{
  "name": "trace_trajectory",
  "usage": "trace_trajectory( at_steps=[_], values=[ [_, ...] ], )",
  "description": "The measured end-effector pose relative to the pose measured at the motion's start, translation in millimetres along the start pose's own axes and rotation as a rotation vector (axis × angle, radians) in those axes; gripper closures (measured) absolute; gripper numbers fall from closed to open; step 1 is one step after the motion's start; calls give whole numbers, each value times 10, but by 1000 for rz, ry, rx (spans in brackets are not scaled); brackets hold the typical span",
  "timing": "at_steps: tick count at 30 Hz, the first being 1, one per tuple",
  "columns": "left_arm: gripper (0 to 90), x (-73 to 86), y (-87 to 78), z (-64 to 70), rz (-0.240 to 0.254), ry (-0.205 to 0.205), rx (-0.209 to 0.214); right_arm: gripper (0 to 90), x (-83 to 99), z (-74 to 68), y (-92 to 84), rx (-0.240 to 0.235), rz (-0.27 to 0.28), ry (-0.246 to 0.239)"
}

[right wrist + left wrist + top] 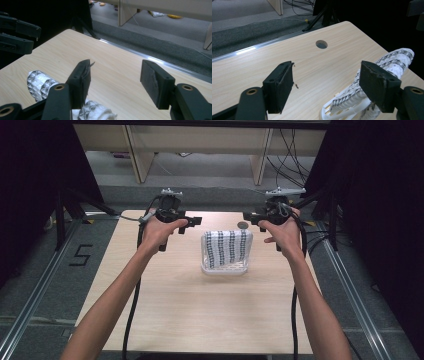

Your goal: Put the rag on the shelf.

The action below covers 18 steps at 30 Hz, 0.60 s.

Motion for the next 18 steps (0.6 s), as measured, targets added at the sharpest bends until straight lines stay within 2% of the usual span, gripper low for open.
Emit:
trace_trajectory(
  at_steps=[1,3,5,8,10,11,13,14,15,16,18],
  values=[
    [262,6,-8,12,2,4,-5,417,3,-23,-14,2,-6,10],
    [256,23,-23,35,-2,18,-6,411,-1,-46,-21,-3,2,-5],
    [251,42,-33,57,-3,26,-6,406,-8,-80,-46,-3,-7,0],
    [242,73,-52,74,-5,16,13,400,-16,-118,-65,-7,0,-14],
    [238,97,-60,83,-1,12,15,394,-16,-161,-88,-11,-7,-5],
    [236,109,-65,90,-4,11,16,393,-19,-160,-88,-9,7,-28],
    [231,125,-84,104,-1,24,10,386,-9,-199,-99,-25,4,-19],
    [231,134,-97,114,1,31,10,382,-4,-206,-111,-17,2,-32],
    [231,143,-107,130,2,33,17,380,5,-230,-111,-20,5,-21],
    [231,152,-120,143,4,41,22,379,14,-228,-114,-25,3,-37],
    [231,172,-141,172,10,48,17,377,30,-255,-124,-26,2,-31]
  ],
)
Point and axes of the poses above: each handheld gripper's, and its own axes: y roughly forward along the jaws, x roughly out of its underside, z roughly to its right, the point moved 5 cm from there along y, roughly forward along the jaws, and after that the axes turned 8 degrees about -y, right-handed, at the moved point
